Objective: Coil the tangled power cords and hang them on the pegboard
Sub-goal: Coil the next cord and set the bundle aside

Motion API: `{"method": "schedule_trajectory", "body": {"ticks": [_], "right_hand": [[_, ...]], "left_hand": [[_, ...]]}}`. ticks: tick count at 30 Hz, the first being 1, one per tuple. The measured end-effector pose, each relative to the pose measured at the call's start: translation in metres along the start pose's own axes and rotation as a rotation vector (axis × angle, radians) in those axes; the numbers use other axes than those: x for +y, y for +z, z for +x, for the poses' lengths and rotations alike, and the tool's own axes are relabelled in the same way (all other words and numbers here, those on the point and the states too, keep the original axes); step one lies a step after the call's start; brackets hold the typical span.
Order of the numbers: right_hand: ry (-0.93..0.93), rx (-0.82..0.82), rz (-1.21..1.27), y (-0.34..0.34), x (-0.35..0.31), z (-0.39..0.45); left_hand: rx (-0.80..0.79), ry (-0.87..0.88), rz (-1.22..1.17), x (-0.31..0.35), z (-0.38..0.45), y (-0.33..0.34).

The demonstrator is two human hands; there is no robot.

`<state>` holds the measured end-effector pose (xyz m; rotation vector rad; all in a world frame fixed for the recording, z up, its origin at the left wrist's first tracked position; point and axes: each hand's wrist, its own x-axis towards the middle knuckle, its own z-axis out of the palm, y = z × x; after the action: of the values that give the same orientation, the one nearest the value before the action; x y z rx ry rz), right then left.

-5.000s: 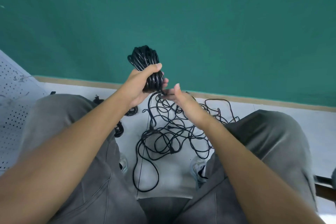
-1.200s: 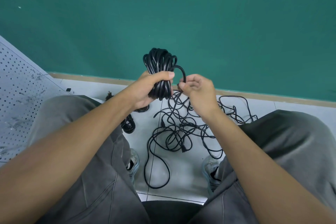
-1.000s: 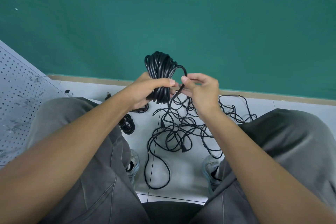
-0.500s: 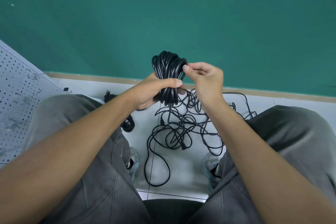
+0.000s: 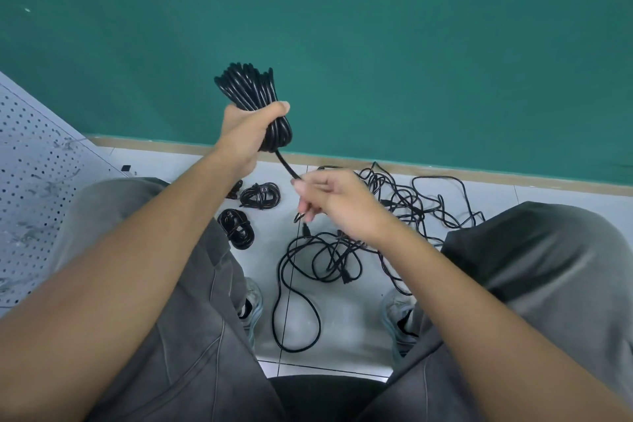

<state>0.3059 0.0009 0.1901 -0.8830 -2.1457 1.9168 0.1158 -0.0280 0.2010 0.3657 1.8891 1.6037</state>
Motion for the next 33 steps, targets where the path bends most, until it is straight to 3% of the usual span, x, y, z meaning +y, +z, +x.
{"method": "schedule_trajectory", "body": {"ticks": [2, 5, 9, 14, 21, 26, 33], "right_hand": [[-0.083, 0.096, -0.029, -0.011, -0.002, 0.002], [-0.163, 0.287, -0.035, -0.031, -0.008, 0.004], [-0.151, 0.432, 0.060, -0.043, -0.010, 0.006], [-0.101, 0.555, 0.192, -0.044, -0.010, 0.009], [-0.040, 0.626, 0.213, -0.034, 0.003, 0.013], [-0.165, 0.659, 0.213, -0.033, 0.001, 0.014], [-0.346, 0.805, 0.050, -0.040, -0.017, 0.010]], "left_hand": [[-0.076, 0.048, 0.094, -0.002, 0.004, -0.005], [-0.377, 0.093, 0.213, -0.011, 0.002, -0.004], [-0.655, -0.035, 0.154, -0.010, -0.026, 0.011], [-0.695, -0.264, -0.017, -0.010, -0.048, 0.020], [-0.691, -0.274, -0.024, -0.010, -0.053, 0.019], [-0.662, -0.327, -0.124, -0.013, -0.047, 0.021], [-0.779, -0.368, -0.026, -0.013, -0.059, 0.028]]}}
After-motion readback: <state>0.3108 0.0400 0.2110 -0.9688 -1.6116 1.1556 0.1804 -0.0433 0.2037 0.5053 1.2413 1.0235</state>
